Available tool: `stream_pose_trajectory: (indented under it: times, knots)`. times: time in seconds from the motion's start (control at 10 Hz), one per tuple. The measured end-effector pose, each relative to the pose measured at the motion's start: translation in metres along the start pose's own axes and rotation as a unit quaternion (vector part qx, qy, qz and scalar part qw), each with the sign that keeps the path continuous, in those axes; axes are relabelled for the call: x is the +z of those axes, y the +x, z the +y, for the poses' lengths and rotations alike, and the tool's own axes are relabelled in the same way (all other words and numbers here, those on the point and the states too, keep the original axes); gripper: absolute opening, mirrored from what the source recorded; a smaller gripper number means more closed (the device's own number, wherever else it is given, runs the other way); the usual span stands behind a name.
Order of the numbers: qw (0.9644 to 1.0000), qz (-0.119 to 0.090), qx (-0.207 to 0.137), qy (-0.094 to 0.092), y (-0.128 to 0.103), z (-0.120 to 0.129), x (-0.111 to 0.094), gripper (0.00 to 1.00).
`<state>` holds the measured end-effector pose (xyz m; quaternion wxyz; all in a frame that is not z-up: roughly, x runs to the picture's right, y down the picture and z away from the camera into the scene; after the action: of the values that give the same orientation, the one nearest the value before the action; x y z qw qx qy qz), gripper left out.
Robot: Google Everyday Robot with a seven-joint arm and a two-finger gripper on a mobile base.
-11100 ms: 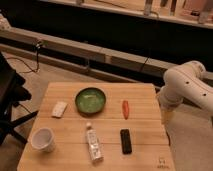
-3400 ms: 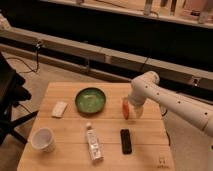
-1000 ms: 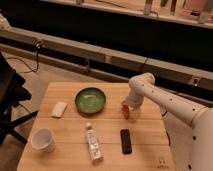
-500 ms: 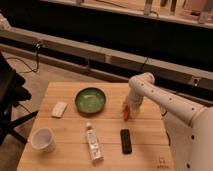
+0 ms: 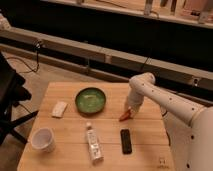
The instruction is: Drag the pepper across the table
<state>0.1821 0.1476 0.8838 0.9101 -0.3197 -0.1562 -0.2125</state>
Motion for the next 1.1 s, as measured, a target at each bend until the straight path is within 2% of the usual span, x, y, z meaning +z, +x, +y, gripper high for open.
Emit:
stream_pose_trajectory:
  times: [0.1, 0.2, 0.4, 0.7, 1.1]
  knots:
    - [0.9999, -0.002, 0.013, 0.003, 0.008, 0.007, -0.003, 0.1]
    - [0.9998, -0.003, 0.021, 0.004, 0.01, 0.011, -0.004, 0.03]
    - [0.9995, -0.006, 0.03, 0.005, 0.01, 0.012, -0.005, 0.01]
    - [0.9982, -0.01, 0.059, 0.011, 0.026, 0.027, -0.011, 0.01]
    - [0.9965, -0.015, 0.081, 0.013, 0.035, 0.041, -0.017, 0.01]
